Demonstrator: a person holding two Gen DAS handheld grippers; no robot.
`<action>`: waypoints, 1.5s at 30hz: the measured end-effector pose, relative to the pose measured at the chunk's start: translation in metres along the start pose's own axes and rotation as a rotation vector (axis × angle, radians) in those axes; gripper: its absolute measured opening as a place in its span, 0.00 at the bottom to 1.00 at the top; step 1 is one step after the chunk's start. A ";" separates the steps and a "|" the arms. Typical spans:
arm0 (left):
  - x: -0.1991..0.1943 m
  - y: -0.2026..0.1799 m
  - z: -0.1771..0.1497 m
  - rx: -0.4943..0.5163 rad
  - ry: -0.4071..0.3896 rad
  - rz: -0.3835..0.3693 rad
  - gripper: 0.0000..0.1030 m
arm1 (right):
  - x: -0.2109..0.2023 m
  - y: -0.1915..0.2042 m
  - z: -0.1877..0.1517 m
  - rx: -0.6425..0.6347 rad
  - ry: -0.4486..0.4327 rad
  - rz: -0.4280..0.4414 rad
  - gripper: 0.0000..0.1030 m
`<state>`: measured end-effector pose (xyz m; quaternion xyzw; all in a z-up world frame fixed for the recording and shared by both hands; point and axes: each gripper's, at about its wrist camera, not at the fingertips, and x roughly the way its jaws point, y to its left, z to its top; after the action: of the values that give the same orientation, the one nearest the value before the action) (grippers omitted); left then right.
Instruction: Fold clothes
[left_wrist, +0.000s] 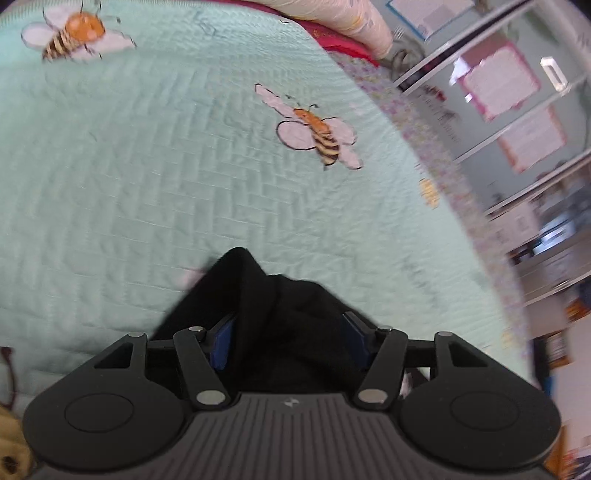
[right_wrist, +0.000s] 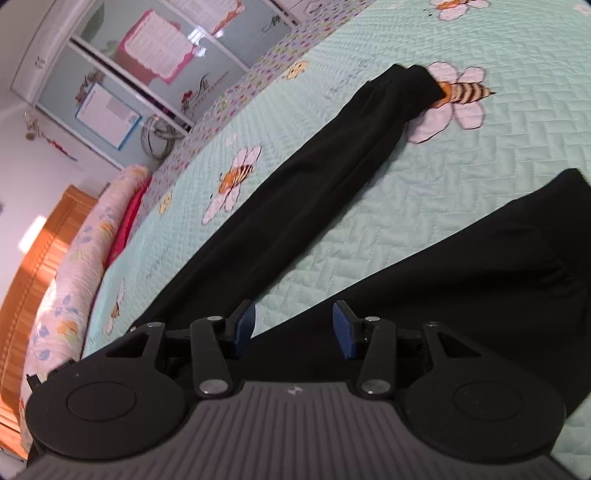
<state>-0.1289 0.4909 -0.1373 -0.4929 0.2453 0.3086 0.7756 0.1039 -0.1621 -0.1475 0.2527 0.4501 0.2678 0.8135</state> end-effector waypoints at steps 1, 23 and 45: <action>0.003 0.002 0.001 -0.002 0.005 -0.004 0.49 | 0.002 0.003 -0.001 -0.008 0.008 -0.001 0.46; -0.084 0.028 -0.027 0.056 -0.188 0.096 0.52 | -0.006 0.013 -0.010 -0.025 0.014 0.030 0.46; -0.164 0.078 -0.178 -0.403 -0.272 0.235 0.64 | -0.058 -0.026 -0.042 0.129 0.042 0.323 0.51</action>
<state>-0.3117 0.3145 -0.1423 -0.5593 0.1281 0.5026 0.6466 0.0468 -0.2124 -0.1498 0.3678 0.4366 0.3709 0.7324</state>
